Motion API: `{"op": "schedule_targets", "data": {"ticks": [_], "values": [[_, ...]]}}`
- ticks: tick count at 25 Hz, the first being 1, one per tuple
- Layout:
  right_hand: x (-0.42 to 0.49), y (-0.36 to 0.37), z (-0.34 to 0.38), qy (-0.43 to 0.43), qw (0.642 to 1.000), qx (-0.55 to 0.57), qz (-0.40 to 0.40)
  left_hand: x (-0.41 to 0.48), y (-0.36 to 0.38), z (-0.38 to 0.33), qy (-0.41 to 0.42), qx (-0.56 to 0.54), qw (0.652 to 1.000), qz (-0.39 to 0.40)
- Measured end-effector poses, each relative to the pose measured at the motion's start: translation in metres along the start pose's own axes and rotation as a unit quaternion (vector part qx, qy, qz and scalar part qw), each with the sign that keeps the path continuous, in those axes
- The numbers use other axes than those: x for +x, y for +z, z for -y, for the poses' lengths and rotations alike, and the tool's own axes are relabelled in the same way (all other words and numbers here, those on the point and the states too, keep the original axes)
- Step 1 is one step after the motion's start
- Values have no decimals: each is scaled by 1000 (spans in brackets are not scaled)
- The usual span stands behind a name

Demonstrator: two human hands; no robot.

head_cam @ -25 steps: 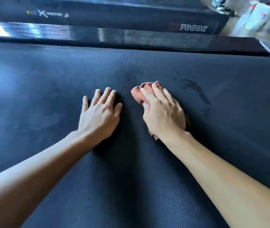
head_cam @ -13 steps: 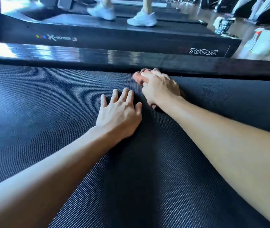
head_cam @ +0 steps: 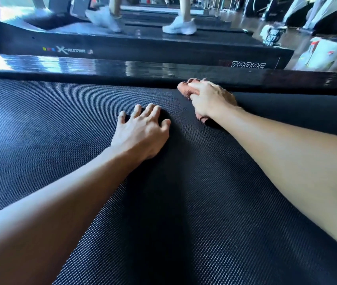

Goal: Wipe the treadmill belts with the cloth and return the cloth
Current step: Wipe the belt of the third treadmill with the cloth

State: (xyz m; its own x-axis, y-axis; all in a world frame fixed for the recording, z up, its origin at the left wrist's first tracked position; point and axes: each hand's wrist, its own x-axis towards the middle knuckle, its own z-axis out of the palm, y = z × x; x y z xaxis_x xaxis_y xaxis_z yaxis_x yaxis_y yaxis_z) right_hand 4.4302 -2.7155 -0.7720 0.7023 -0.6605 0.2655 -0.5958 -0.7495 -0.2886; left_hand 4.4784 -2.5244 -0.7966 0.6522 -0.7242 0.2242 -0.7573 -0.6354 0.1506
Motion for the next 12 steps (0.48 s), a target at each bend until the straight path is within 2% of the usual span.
{"op": "schedule_targets", "data": {"ticks": [3,5,10,12], "values": [[-2,-1,-5,56,998,-7,-18,1,0,-2,-7,-3,1000,13],[-5,-5,-3,42,999,-12,-11,2,3,0,-8,1,1000,16],[-58,-27,-19,-144,989,-10,38,5,5,1,-3,10,1000,1],[-73,-37,-32,-162,985,12,57,5,6,2,-1,16,1000,-2]]}}
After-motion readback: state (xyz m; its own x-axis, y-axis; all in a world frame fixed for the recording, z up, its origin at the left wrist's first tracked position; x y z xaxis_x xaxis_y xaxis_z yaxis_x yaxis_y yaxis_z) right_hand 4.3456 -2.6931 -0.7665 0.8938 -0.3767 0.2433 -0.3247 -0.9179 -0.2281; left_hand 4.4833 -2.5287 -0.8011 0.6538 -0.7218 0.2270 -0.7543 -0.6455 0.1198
